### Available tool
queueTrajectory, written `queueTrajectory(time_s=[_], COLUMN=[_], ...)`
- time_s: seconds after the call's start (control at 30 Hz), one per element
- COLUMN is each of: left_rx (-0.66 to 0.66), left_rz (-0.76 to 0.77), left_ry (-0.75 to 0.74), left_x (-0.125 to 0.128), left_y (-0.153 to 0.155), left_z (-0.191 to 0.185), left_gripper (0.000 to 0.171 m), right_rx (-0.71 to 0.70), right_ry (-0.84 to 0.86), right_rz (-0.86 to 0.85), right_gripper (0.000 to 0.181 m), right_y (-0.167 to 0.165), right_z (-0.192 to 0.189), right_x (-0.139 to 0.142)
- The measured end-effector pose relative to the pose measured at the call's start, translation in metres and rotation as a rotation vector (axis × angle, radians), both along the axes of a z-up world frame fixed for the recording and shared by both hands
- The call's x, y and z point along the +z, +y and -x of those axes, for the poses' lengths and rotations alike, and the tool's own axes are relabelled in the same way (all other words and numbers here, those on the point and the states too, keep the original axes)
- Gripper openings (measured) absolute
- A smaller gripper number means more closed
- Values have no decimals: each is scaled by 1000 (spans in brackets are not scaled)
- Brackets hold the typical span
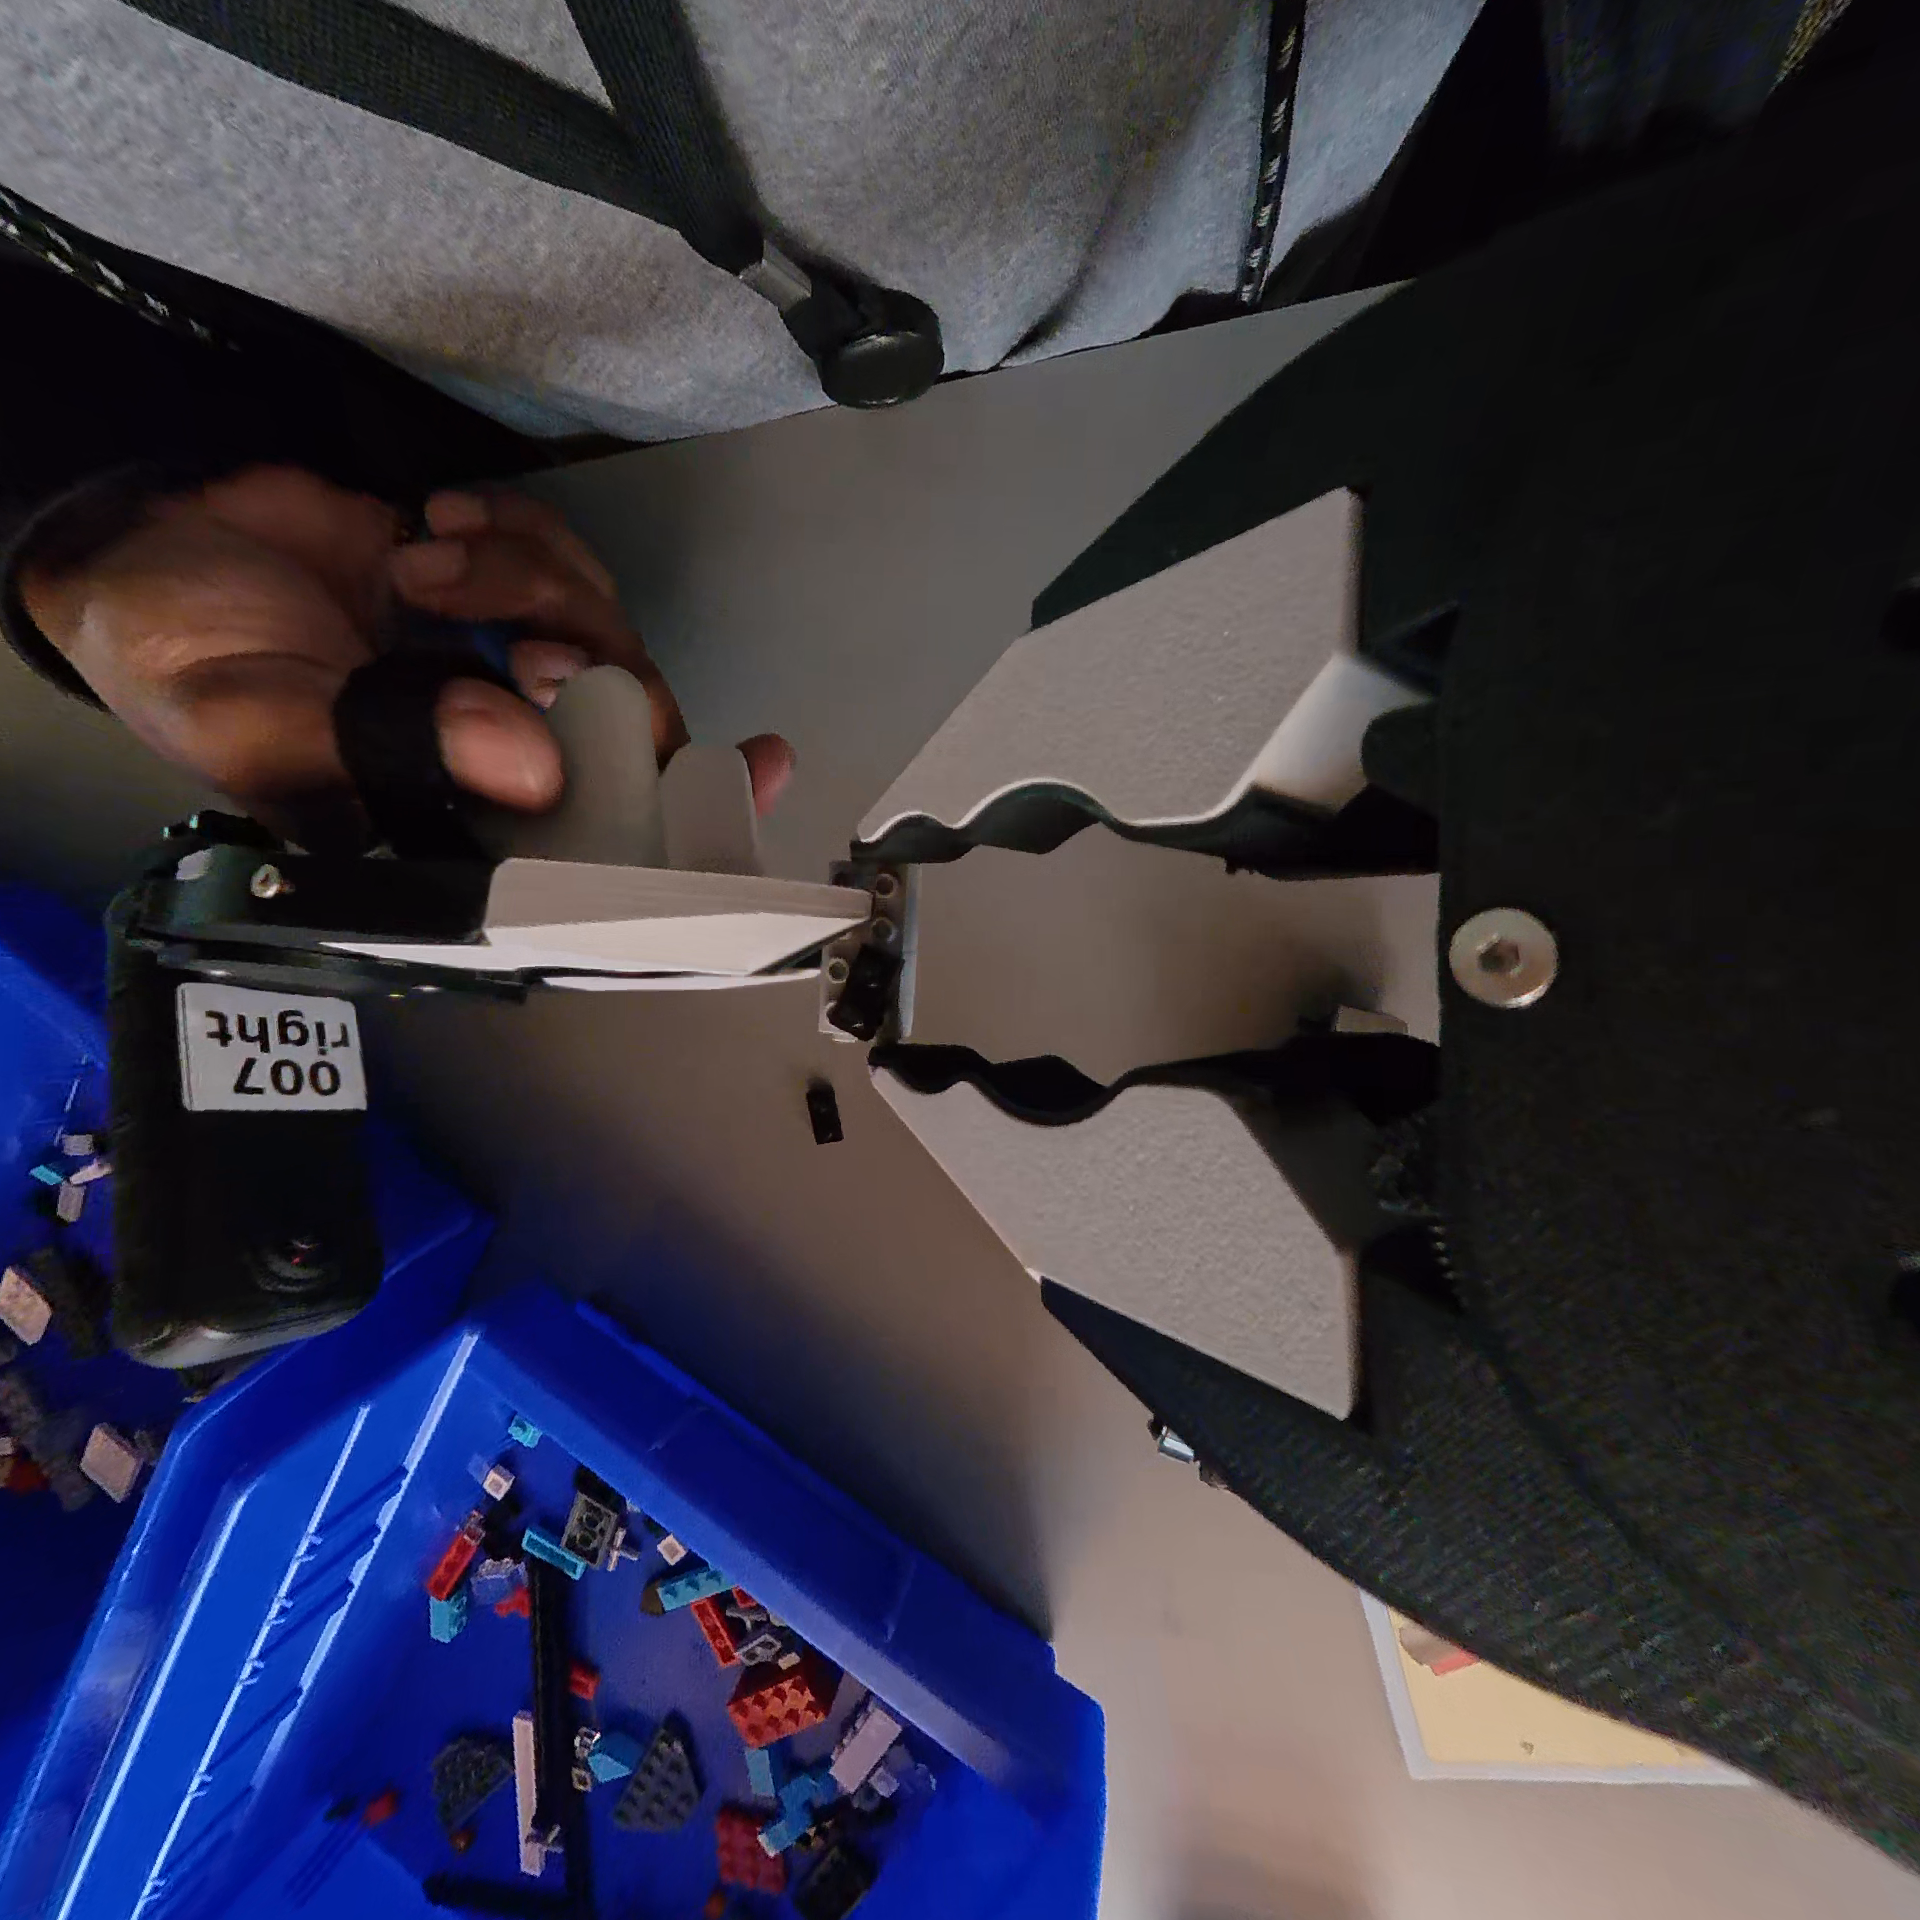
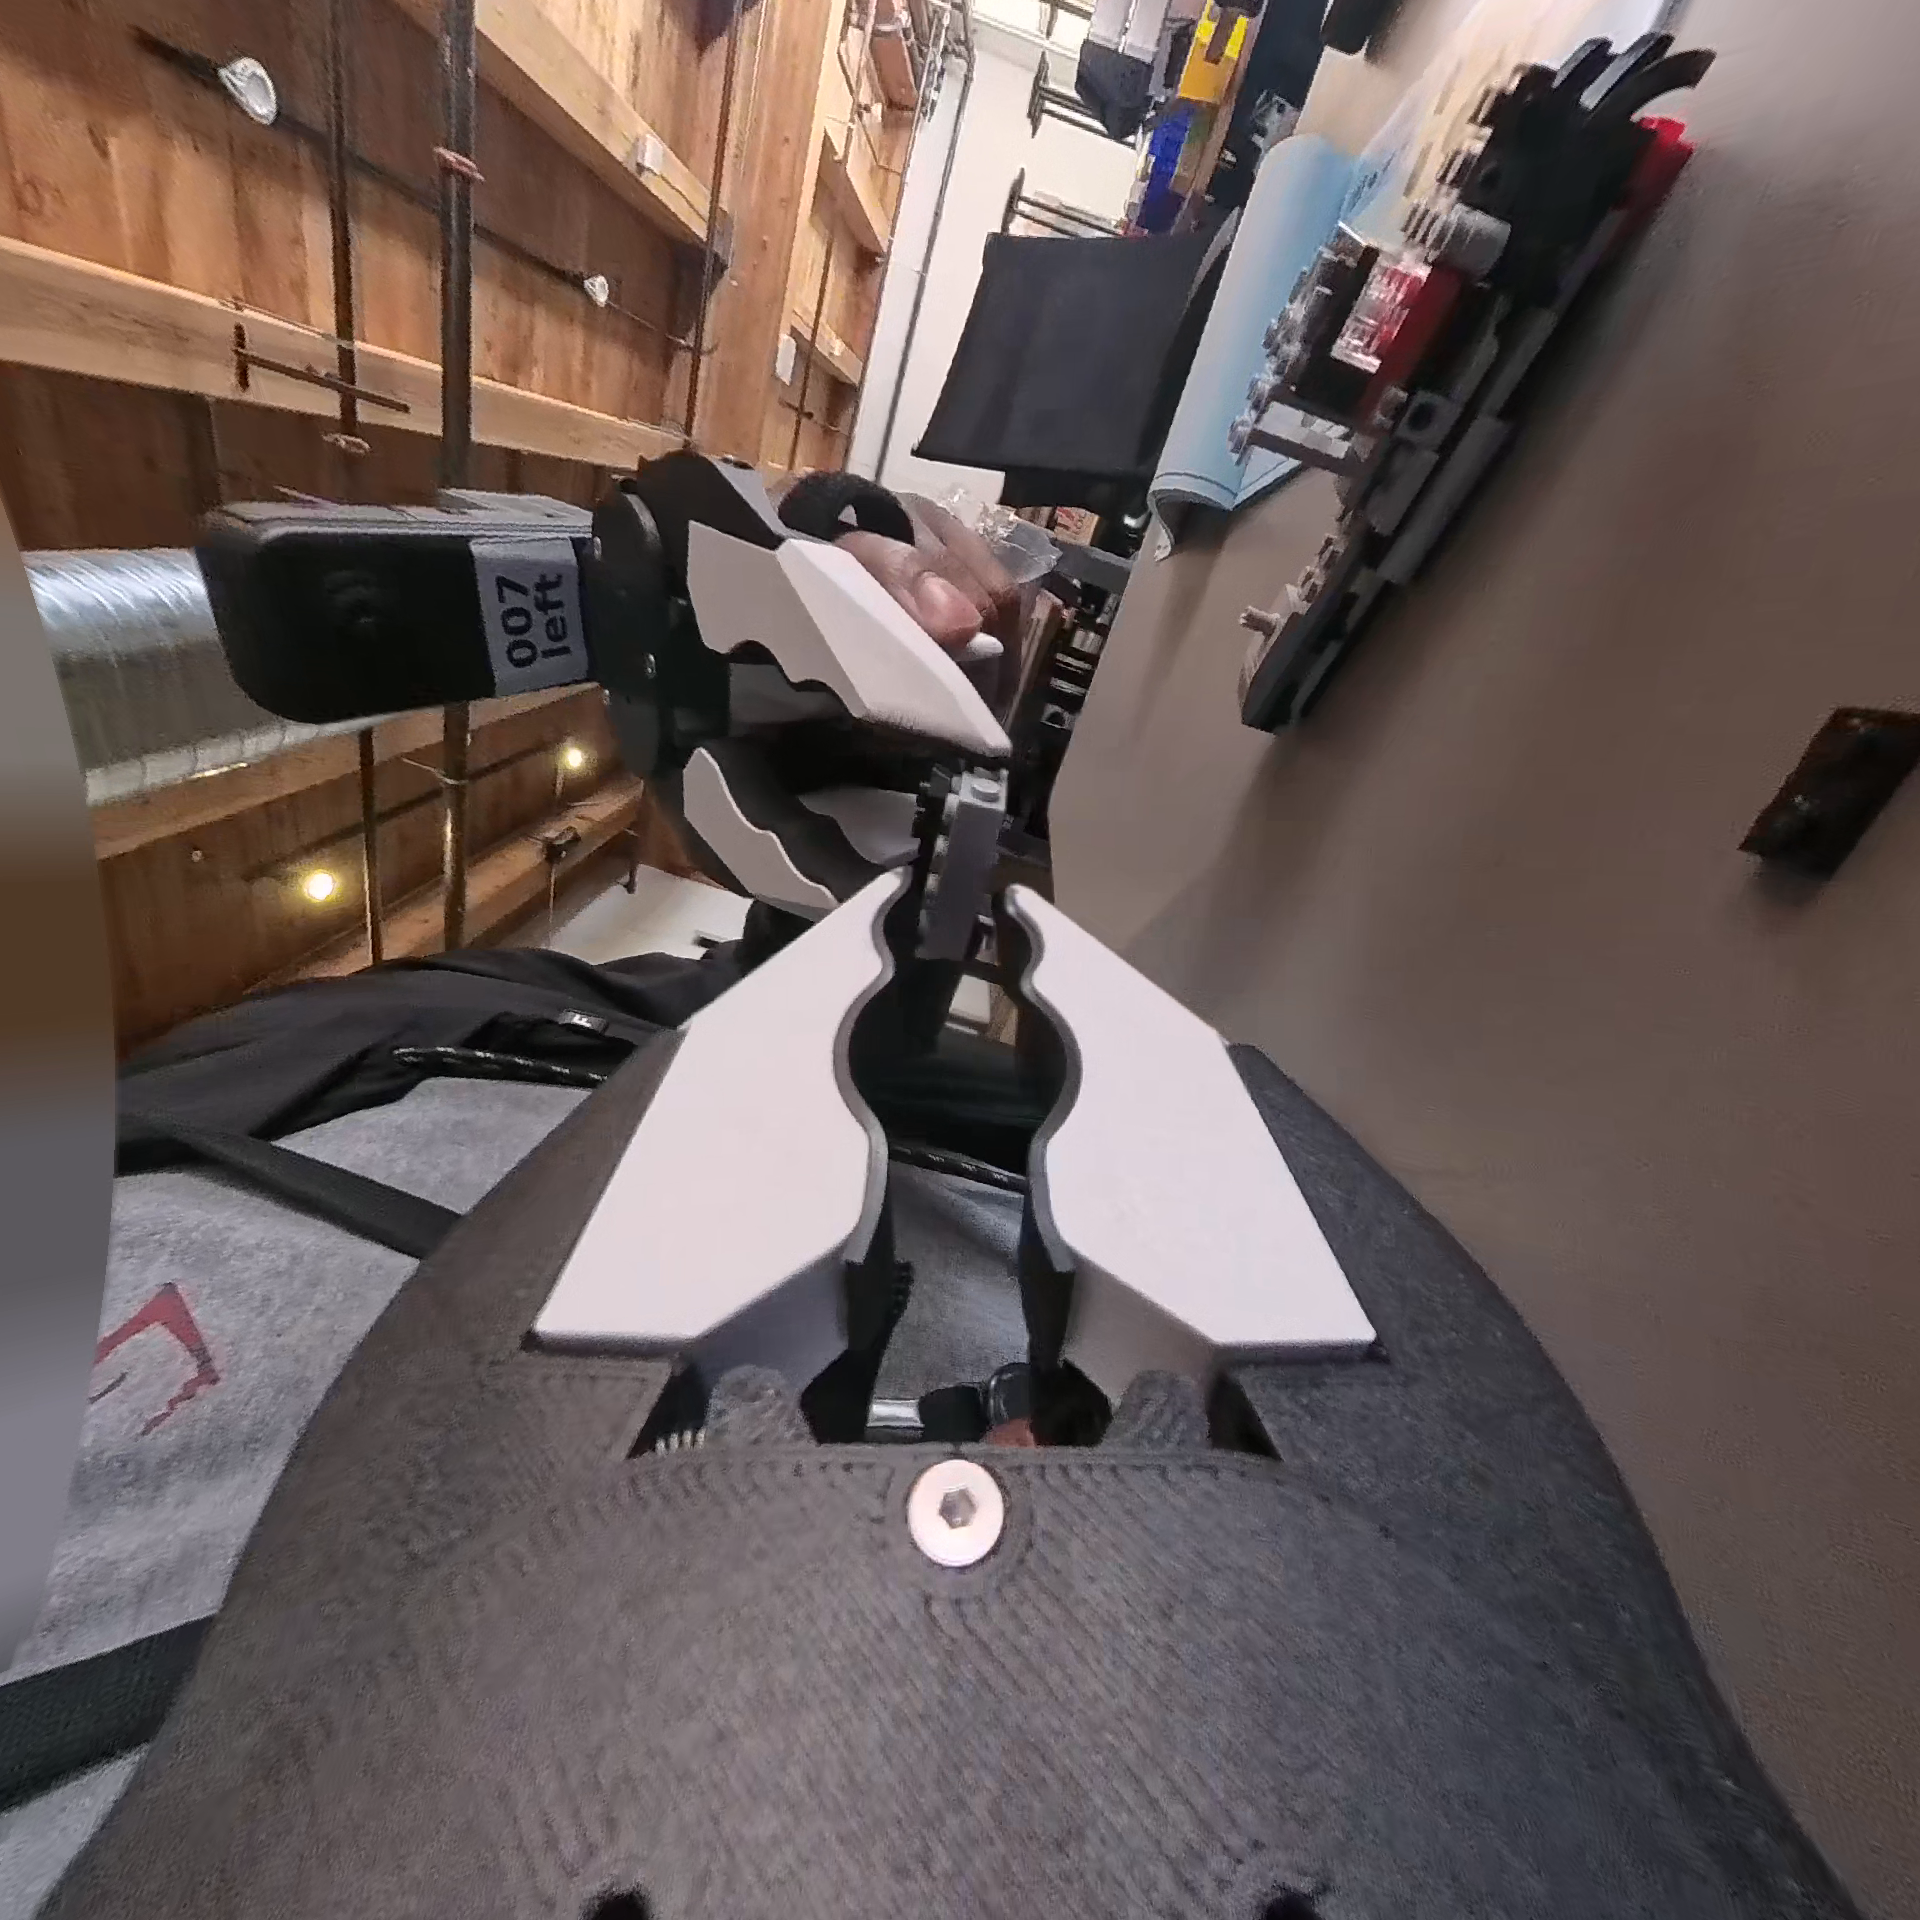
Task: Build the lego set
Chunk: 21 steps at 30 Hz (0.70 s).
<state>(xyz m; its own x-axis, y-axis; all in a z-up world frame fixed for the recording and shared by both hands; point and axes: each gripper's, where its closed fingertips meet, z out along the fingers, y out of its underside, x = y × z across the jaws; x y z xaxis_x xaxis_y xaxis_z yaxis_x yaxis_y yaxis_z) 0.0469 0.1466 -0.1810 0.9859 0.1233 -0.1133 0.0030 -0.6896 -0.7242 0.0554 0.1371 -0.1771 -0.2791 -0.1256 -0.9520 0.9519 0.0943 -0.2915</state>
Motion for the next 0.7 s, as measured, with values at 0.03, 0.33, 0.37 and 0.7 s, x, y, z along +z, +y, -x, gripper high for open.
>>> queueTrajectory(time_s=[0.03,0.33,0.37,0.7], left_rx=[0,7,12,304], left_rz=[-1,-13,-16,-344], left_ry=[-3,-33,-38,-386], left_x=[0,-1,-1,16], left_y=[0,0,0,-14], left_z=[0,-1,-1,8], left_gripper=[36,36,36,48], right_rx=[-3,-32,-37,-87], right_ry=[-9,-84,-86,-57], right_rz=[5,59,62,43], right_gripper=[12,9,9,9], right_y=[0,0,0,2], right_z=[0,0,0,6], right_x=[0,1,1,-1])
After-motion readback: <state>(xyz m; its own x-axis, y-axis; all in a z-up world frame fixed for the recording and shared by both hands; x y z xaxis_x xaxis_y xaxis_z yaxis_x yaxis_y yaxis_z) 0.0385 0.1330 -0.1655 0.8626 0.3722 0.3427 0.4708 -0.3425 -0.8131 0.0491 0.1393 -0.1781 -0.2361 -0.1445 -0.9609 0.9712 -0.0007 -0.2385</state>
